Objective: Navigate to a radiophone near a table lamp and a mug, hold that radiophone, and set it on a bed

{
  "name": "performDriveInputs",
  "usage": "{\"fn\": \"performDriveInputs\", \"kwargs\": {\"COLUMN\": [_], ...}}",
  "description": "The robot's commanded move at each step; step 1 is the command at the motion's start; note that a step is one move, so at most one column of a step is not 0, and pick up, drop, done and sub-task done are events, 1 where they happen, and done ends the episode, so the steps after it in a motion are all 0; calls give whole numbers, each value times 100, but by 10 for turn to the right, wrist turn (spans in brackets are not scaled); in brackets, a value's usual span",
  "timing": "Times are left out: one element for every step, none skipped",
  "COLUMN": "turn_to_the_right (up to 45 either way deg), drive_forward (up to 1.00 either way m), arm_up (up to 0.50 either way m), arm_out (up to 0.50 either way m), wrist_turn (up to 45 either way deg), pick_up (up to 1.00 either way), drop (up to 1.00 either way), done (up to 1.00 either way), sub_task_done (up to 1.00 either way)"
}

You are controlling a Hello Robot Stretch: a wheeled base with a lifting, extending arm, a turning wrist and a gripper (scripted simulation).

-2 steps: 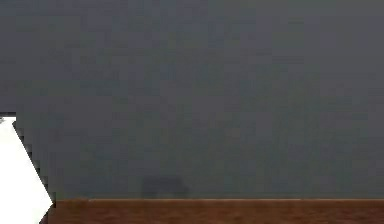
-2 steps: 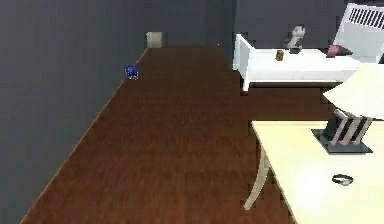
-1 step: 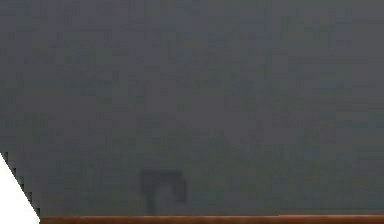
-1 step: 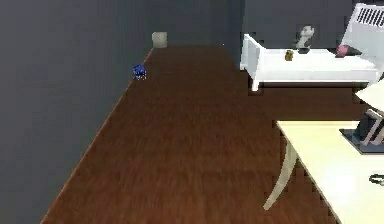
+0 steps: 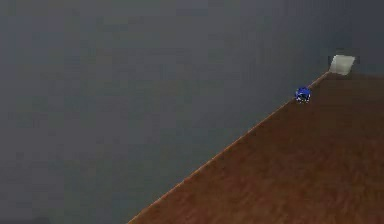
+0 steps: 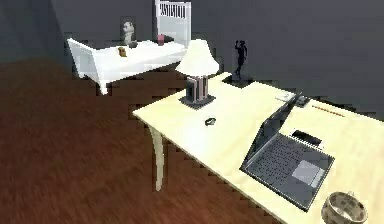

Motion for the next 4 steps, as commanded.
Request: {"fn": "performDriveInputs", "kwargs": {"turn_to_the_right": [330, 450, 450, 210], "drive_forward": [0, 0, 0, 0], "arm_up": [0, 0, 0, 0], "arm_out": [0, 0, 0, 0], "wrist_turn": [0, 0, 0, 0], "pick_up": [0, 0, 0, 0], "drop": [0, 0, 0, 0], "done": [0, 0, 0, 0], "sub_task_done": [0, 0, 0, 0]}}
